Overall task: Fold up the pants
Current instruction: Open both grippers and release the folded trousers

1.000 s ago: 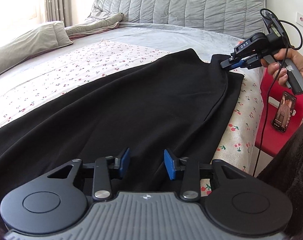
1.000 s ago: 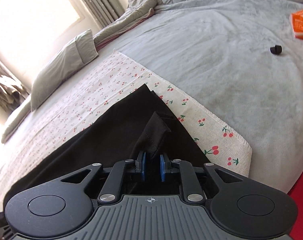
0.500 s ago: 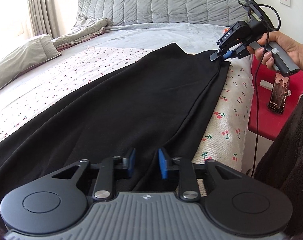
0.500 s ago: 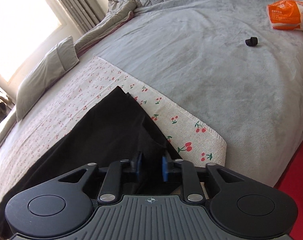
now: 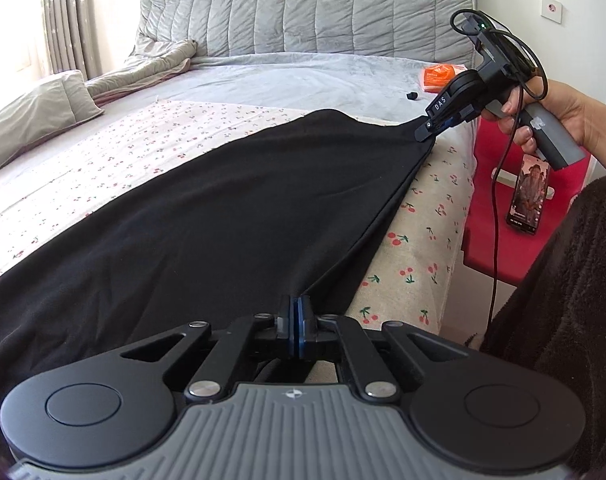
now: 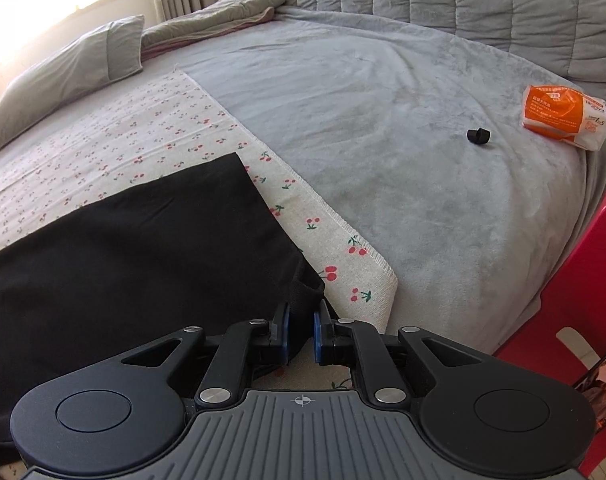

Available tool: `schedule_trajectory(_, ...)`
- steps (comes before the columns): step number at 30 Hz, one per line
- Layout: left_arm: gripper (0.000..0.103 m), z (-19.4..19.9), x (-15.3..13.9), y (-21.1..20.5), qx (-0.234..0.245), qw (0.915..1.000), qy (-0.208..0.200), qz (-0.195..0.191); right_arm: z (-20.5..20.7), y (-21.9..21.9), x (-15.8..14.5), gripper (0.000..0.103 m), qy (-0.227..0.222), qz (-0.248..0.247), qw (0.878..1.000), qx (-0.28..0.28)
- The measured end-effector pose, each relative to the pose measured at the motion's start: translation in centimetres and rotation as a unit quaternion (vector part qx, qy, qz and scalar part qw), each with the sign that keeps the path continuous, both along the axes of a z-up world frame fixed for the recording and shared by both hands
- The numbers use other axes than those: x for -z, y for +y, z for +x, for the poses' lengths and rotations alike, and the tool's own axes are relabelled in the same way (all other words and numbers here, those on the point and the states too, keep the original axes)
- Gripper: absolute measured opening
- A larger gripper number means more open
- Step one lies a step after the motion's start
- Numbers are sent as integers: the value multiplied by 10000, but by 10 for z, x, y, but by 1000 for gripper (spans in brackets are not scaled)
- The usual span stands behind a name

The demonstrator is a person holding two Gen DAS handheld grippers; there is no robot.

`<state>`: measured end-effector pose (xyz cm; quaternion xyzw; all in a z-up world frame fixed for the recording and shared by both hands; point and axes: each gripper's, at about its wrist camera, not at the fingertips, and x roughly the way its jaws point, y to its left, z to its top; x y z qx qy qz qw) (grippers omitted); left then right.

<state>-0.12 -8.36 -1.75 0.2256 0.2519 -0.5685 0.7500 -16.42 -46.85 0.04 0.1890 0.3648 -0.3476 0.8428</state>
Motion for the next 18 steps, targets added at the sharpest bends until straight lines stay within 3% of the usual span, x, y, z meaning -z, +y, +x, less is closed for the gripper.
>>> schedule_trajectory(4, 3, -4, 5, -5, 145, 9997, -19, 218, 4, 1, 0, 15, 127, -71, 9999, -34)
schedule_trajectory(6, 7, -1, 4, -3, 156, 9997, 58, 168, 4, 1, -2, 28, 131, -147, 9998, 48)
schedule_trajectory(8, 22, 4, 2, 1, 93, 9997, 228, 31, 3, 1, -8, 42, 53, -345, 9992, 198)
schedule_trajectory(9, 34, 6, 1, 3, 56, 9995, 294, -38, 1, 0, -13, 48, -54, -479, 9985, 256)
schedule_trajectory(10, 45, 8, -1, 5, 10, 9994, 320, -114, 0, 0, -17, 49, -153, -550, 9980, 277)
schedule_trajectory(13, 64, 14, -8, 9, -170, 9986, 336, -358, 1, 0, -26, 50, -496, -517, 9971, 254)
schedule_trajectory(18, 78, 26, -18, 13, -664, 9958, 277, -567, 19, 7, -31, 60, -705, -361, 9968, -68)
